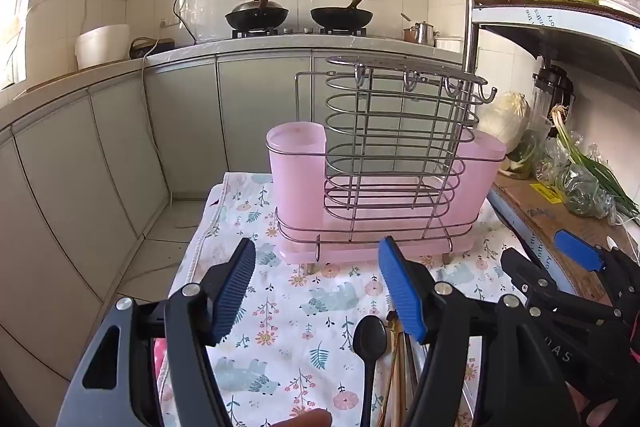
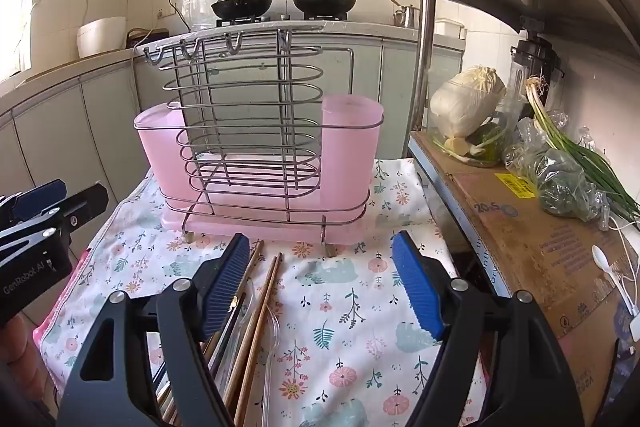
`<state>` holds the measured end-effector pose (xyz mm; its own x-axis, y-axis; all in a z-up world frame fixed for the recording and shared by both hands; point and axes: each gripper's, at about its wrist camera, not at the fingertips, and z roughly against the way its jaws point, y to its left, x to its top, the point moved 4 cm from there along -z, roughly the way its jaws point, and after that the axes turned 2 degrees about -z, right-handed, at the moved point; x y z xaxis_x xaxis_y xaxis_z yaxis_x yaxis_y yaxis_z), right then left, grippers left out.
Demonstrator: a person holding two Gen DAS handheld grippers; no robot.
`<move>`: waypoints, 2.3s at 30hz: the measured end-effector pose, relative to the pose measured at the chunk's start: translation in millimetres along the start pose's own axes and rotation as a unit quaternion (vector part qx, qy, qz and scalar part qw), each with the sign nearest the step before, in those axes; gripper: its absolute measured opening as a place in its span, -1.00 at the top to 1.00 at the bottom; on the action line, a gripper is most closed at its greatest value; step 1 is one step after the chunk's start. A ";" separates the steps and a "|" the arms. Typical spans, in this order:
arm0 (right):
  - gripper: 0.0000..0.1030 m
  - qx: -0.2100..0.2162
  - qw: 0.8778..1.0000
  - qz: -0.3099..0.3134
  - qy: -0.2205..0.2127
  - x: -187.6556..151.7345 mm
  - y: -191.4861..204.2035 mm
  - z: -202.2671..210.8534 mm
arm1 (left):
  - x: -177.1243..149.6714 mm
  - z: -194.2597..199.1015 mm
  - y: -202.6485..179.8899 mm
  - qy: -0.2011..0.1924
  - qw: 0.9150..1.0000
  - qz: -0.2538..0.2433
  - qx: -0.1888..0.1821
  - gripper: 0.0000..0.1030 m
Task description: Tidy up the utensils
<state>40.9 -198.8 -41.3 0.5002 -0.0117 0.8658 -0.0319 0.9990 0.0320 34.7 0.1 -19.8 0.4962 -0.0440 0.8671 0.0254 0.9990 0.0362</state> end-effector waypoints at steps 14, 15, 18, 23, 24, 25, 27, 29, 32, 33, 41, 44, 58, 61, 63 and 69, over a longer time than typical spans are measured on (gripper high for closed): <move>-0.45 -0.003 1.000 0.005 -0.002 1.4 1.2 0.9 | 5.4 3.0 1.1 0.000 1.000 0.009 0.000 -0.24; -0.45 -0.003 1.000 0.006 -0.002 1.5 1.4 1.1 | 3.1 2.0 6.7 0.001 1.000 0.015 -0.003 -0.24; -0.45 -0.003 1.000 0.008 -0.002 2.3 3.0 0.7 | 3.3 2.3 7.6 0.001 1.000 0.017 -0.003 -0.24; -0.45 -0.003 1.000 0.011 -0.002 2.8 4.1 2.0 | 3.4 2.8 8.6 0.000 1.000 0.019 -0.003 -0.24; -0.45 -0.003 1.000 0.011 -0.002 2.8 3.9 2.2 | 3.5 3.0 8.7 0.000 1.000 0.019 -0.003 -0.24; -0.45 -0.003 1.000 0.011 -0.002 3.0 4.0 2.3 | 3.3 3.2 9.2 0.000 1.000 0.020 -0.004 -0.24; -0.45 -0.003 1.000 0.011 -0.003 3.2 4.2 2.6 | 3.3 3.2 9.2 -0.001 1.000 0.019 -0.004 -0.24; -0.44 -0.003 1.000 0.012 -0.003 4.2 4.7 2.8 | 3.1 3.4 9.5 -0.001 1.000 0.019 -0.004 -0.24; -0.45 -0.003 1.000 0.012 -0.003 4.1 4.8 3.1 | 3.1 3.6 9.9 -0.001 1.000 0.019 -0.004 -0.24; -0.44 -0.003 1.000 0.012 -0.003 4.3 5.2 3.1 | 3.1 3.8 9.9 -0.001 1.000 0.019 -0.004 -0.23; -0.44 -0.003 1.000 0.012 -0.004 4.4 5.5 3.4 | 3.2 3.8 10.3 -0.001 1.000 0.019 -0.004 -0.23; -0.45 -0.003 1.000 0.011 -0.005 4.6 5.2 4.3 | 3.2 3.6 10.4 -0.001 1.000 0.020 -0.004 -0.24; -0.45 -0.004 1.000 -0.002 -0.029 9.8 2.7 18.0 | 3.1 4.5 10.2 -0.001 1.000 0.019 -0.005 -0.24; -0.45 -0.005 0.999 -0.007 -0.043 13.7 0.6 23.7 | 3.0 5.4 10.4 0.000 1.000 0.019 -0.005 -0.24; -0.44 -0.006 0.999 -0.008 -0.048 15.9 0.3 26.1 | 2.4 5.3 10.4 0.001 1.000 0.019 -0.005 -0.24; -0.44 -0.006 0.999 -0.008 -0.049 16.9 -0.4 27.1 | 0.7 5.9 10.4 0.001 1.000 0.019 -0.006 -0.24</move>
<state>25.9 -200.6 -13.2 0.4138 -0.0309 0.9099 -0.0145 0.9991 0.0405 30.3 10.5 -15.9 0.4994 -0.0054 0.8663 0.0158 0.9999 -0.0029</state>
